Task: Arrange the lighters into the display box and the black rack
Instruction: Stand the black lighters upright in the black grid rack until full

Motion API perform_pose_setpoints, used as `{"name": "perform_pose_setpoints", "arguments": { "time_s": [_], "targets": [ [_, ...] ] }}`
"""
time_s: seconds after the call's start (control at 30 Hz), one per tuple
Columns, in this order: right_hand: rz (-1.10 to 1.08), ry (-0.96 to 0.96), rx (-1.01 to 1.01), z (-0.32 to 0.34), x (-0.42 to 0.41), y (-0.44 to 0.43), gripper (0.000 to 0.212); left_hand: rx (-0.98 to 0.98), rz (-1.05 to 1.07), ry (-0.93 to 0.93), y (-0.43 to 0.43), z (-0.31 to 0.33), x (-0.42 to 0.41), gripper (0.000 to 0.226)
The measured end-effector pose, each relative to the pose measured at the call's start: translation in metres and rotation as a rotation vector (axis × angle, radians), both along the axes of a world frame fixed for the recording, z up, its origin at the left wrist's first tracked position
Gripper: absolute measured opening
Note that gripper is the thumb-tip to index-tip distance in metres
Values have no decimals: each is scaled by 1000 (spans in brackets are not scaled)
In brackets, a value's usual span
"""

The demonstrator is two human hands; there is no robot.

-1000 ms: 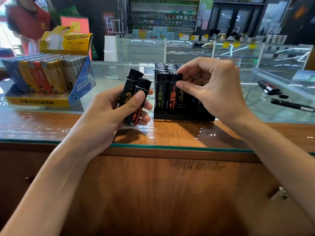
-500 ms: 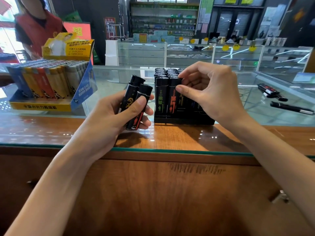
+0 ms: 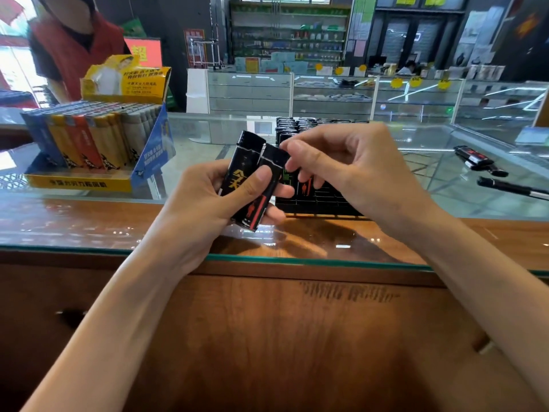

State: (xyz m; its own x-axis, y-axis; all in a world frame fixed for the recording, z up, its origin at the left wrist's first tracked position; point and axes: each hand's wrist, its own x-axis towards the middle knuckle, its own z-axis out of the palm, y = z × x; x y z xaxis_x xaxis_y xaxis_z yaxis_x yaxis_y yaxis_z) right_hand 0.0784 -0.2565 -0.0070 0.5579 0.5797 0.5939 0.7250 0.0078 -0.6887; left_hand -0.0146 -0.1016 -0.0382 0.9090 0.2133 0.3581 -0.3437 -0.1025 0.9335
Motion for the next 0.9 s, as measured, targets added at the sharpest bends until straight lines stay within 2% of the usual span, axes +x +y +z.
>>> {"name": "perform_pose_setpoints", "arguments": {
  "time_s": [0.33,0.5,0.7,0.9],
  "targets": [
    [142,229,-14,-2,6,3,9,-16,-88,-38,-1,-2,-1,22],
    [169,318,77,3,18,-7,7,-30,-33,-4,1,-3,2,31],
    [24,242,81,7,33,-34,4,-45,1,55,2,-3,3,34],
    [-199,58,105,19,51,-66,7,-55,9,71,0,-3,4,33]
  ]
}}
